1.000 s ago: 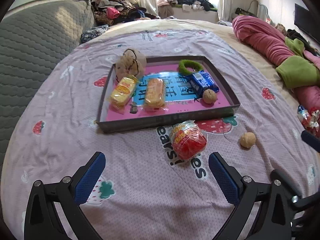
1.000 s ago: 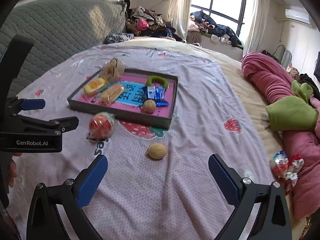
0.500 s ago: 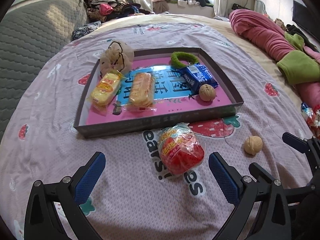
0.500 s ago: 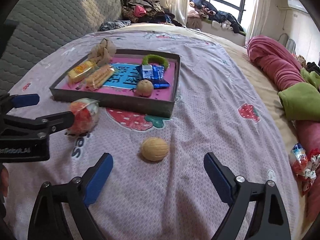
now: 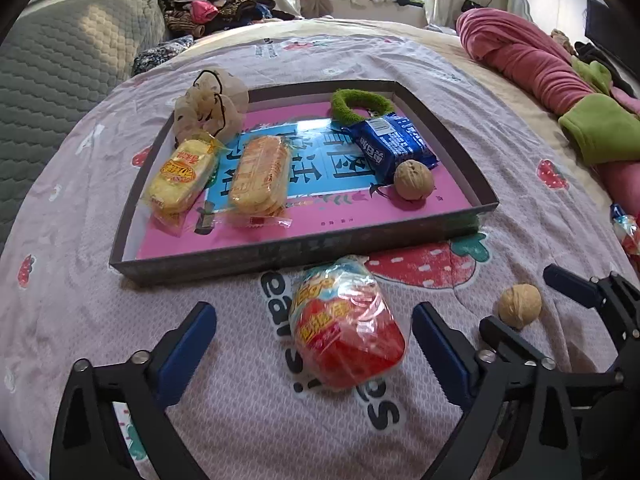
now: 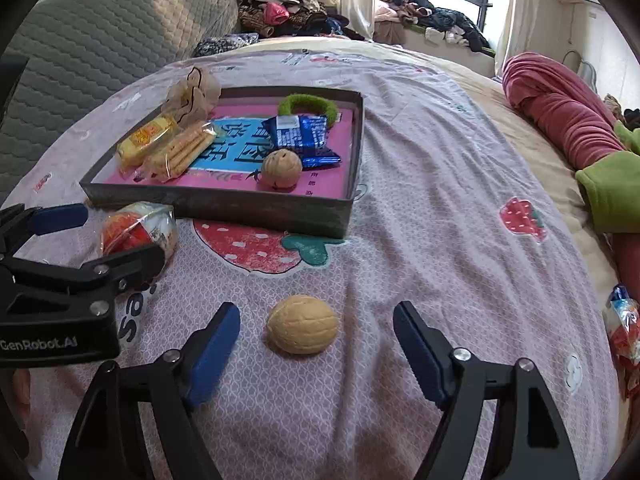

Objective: Organize objects
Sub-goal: 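Grasp the red candy ball with the left tool while the right tool grasps a walnut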

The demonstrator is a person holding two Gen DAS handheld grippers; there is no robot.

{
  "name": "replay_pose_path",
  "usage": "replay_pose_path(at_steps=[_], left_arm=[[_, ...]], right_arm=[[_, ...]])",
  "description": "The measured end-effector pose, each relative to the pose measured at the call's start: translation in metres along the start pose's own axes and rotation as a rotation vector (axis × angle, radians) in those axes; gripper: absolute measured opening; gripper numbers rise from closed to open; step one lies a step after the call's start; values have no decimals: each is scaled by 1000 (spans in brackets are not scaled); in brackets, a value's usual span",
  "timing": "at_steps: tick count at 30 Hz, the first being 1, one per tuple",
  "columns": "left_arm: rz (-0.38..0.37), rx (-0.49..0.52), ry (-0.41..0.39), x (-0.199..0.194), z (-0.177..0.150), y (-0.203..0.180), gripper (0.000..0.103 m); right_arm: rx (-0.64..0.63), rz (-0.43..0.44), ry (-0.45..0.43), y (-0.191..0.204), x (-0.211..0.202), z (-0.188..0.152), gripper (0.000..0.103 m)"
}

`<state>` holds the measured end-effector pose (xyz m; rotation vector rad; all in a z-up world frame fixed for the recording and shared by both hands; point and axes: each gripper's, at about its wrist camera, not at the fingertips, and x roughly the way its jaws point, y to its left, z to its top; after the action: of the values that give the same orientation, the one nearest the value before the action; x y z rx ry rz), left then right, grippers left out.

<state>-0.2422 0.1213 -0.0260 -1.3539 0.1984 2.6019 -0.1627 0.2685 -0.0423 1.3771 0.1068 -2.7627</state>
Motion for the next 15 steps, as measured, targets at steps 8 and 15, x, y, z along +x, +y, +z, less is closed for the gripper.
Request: replay_pose_path(at_steps=[8,15], left_arm=[[-18,-5,21,15,0,-2,56],[-50,-21,1,10,-7,1,55]], right_arm=[[-11,22,-1,4,7,1,51],[41,92,-6,-6,-3,0,35]])
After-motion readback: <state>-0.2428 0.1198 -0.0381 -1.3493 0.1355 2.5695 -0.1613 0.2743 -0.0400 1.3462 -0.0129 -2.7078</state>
